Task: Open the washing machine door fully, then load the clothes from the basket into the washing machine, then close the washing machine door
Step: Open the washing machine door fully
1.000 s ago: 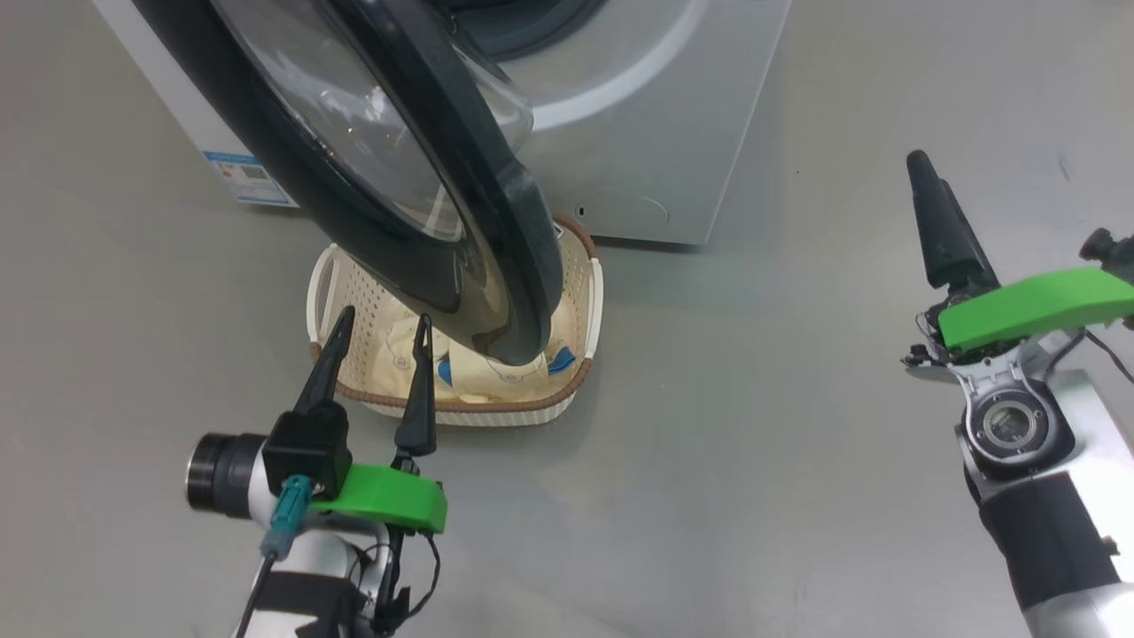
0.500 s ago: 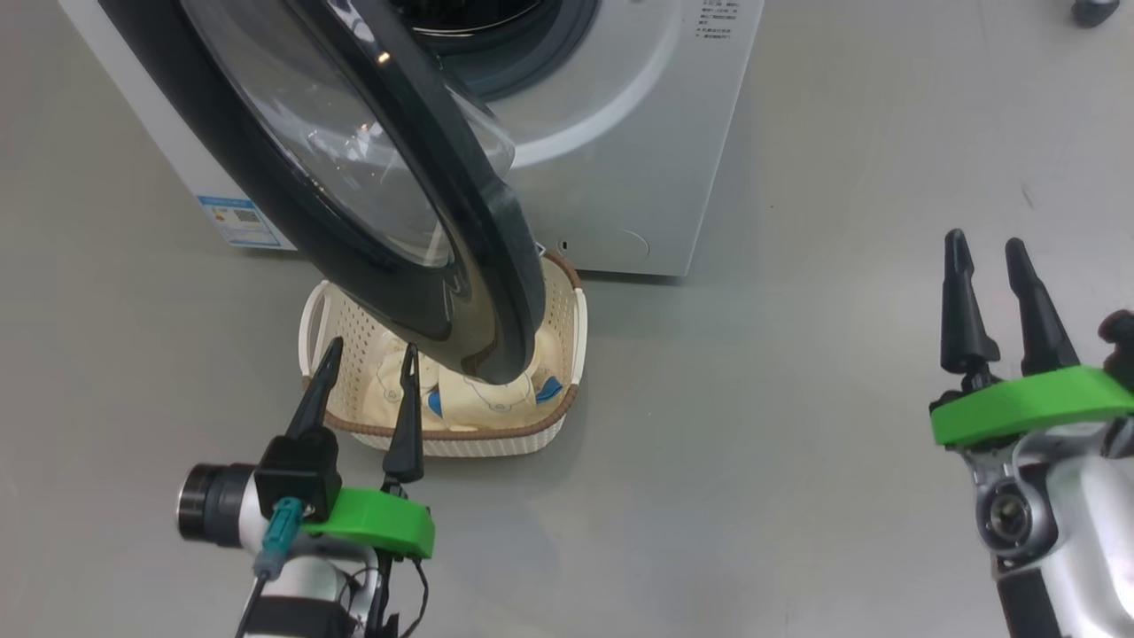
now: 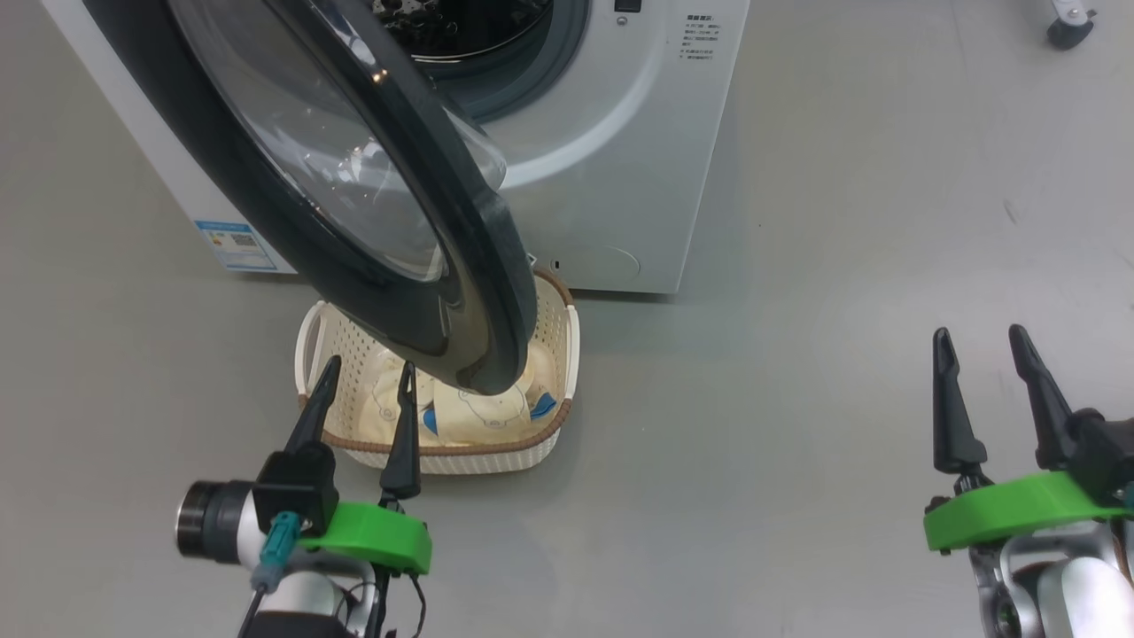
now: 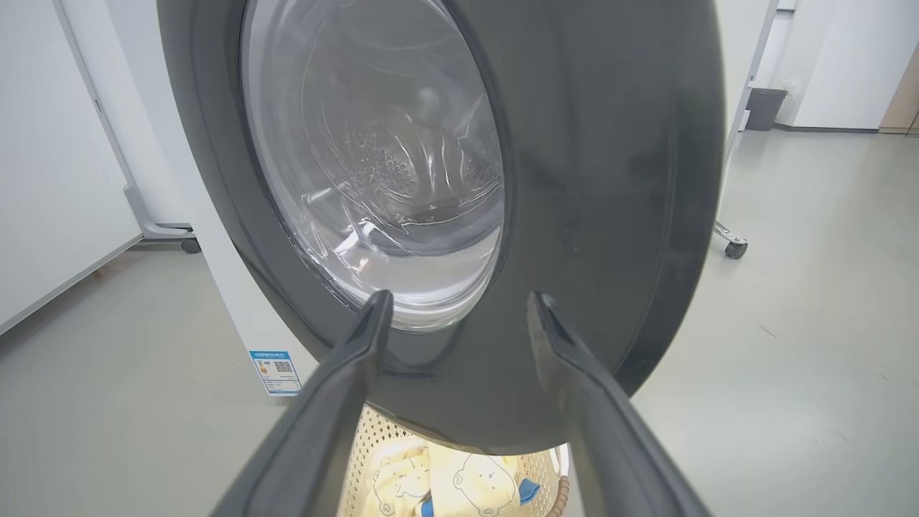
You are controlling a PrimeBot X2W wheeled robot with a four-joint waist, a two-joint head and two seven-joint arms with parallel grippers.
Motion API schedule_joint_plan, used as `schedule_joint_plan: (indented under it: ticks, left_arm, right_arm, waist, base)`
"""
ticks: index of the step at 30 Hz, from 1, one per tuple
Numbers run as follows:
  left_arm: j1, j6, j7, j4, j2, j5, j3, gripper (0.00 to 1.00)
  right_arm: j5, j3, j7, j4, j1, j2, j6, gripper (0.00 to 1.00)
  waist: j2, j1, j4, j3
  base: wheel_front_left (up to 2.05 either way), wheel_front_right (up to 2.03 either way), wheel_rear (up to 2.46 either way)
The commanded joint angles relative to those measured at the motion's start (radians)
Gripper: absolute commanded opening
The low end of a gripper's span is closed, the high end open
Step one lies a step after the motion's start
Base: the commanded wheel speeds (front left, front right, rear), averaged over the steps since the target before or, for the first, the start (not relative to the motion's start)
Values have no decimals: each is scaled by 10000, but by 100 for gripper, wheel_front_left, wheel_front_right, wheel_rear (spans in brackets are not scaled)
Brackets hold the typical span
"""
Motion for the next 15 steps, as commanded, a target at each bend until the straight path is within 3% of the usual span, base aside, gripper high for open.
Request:
schedule_joint_plan:
  ticks: [1,15]
  left_arm:
    - [-107,9,-69,-320,186,-94,359,100]
    - [192,-11,-69,-209,162,-201,340,100]
  right_arm:
    - [-124,134,51,-427,-111,-45,-29,100]
    - [-497,51,149,-926,1050,-27,-29,100]
  waist:
    - [0,1,-16,-18]
    - [0,1,-85,-442]
  base:
    - [0,0,0]
    - [0,0,0]
